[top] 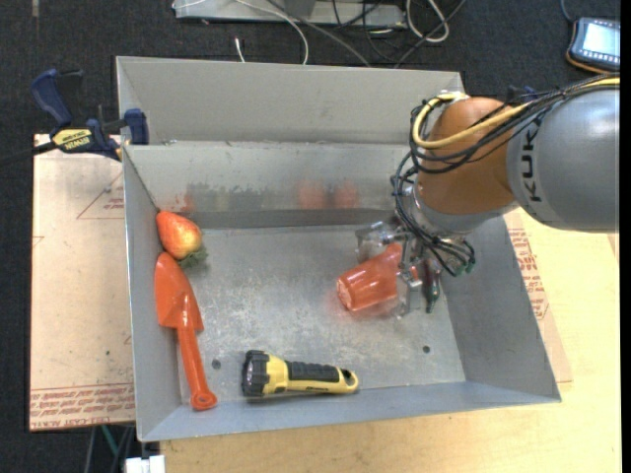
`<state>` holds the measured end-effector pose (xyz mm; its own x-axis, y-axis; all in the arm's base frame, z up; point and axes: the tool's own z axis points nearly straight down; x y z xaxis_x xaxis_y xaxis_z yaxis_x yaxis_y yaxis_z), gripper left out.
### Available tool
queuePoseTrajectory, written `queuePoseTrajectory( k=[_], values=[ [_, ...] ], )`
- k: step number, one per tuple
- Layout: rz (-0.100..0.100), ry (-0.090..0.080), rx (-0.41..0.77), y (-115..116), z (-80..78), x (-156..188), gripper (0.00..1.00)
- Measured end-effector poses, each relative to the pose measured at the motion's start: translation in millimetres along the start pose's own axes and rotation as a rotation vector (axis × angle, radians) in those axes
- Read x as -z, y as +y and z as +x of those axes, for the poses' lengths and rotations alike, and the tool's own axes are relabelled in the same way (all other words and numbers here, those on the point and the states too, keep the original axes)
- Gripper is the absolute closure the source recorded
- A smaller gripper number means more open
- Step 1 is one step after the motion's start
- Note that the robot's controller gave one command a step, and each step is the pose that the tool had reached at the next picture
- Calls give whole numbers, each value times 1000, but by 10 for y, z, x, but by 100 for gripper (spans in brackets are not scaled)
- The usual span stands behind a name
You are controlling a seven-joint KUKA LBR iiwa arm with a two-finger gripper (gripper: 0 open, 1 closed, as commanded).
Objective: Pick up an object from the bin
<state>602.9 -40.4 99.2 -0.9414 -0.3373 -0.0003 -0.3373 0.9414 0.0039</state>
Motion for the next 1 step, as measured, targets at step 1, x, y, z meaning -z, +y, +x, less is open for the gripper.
queuePoseTrajectory(
  k=[1],
  values=[
    [12, -18, 579, -152, 204, -291, 0]
  ],
)
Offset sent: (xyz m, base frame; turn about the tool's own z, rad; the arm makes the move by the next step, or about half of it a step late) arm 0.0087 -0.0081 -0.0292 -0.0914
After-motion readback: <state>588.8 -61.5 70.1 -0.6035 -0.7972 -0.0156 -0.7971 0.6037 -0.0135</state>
